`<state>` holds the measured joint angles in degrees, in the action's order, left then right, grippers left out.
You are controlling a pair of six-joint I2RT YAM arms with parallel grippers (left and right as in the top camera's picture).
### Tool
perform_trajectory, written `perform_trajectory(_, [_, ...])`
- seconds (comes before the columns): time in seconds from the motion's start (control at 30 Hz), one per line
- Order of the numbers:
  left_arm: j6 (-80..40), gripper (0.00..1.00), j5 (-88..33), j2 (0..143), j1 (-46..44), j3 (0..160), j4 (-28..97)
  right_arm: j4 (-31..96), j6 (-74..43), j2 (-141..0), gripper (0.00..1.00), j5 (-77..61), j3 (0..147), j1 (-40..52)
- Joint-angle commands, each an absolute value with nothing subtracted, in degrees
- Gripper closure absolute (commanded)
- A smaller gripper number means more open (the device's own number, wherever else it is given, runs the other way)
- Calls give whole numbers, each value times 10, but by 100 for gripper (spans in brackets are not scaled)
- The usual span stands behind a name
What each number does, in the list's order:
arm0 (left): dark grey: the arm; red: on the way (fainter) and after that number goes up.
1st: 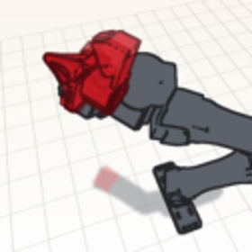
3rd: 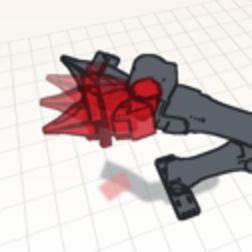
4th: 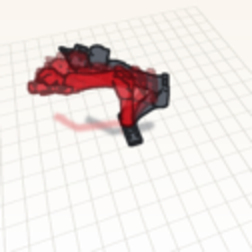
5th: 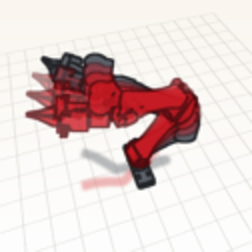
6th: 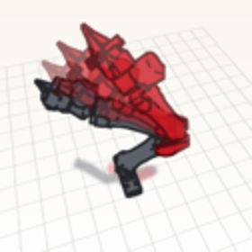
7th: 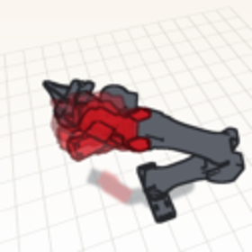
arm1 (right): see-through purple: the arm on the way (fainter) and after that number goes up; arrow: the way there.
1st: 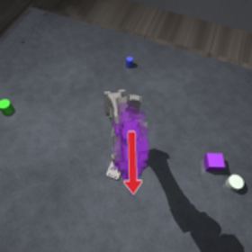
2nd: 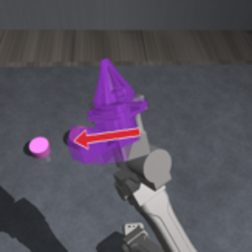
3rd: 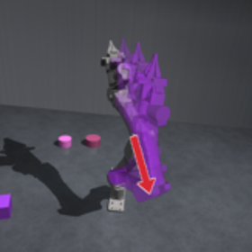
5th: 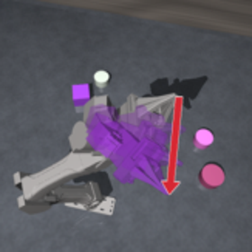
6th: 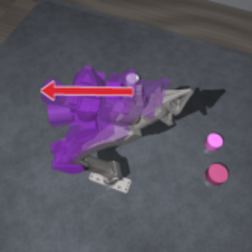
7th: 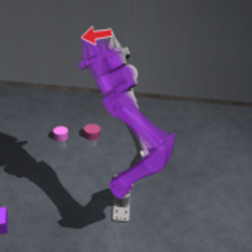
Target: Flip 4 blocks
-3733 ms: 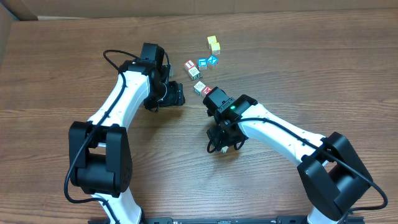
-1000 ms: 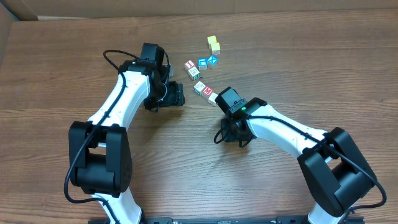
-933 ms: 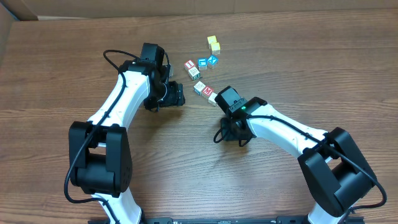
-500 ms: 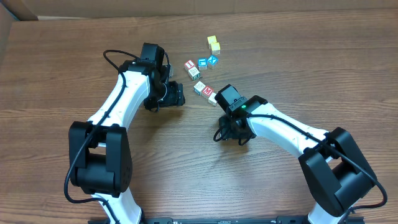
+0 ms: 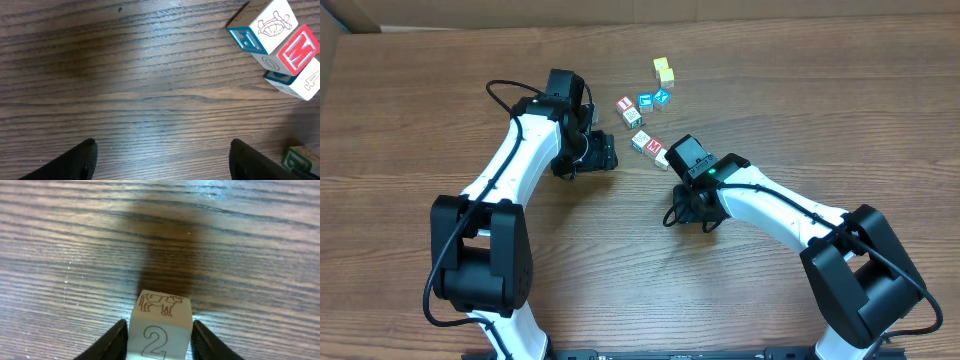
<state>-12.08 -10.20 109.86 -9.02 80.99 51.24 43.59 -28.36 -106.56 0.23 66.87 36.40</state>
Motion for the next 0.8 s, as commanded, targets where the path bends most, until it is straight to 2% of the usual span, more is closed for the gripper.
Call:
perform_trajectory(0.0, [-123, 23, -97, 1103, -90, 814, 512, 436, -286, -1064, 62, 4, 684, 362])
perform_trajectory(0.77, [-123, 23, -96, 1103, -90, 814, 517, 483, -335, -1064, 62, -42, 684, 363])
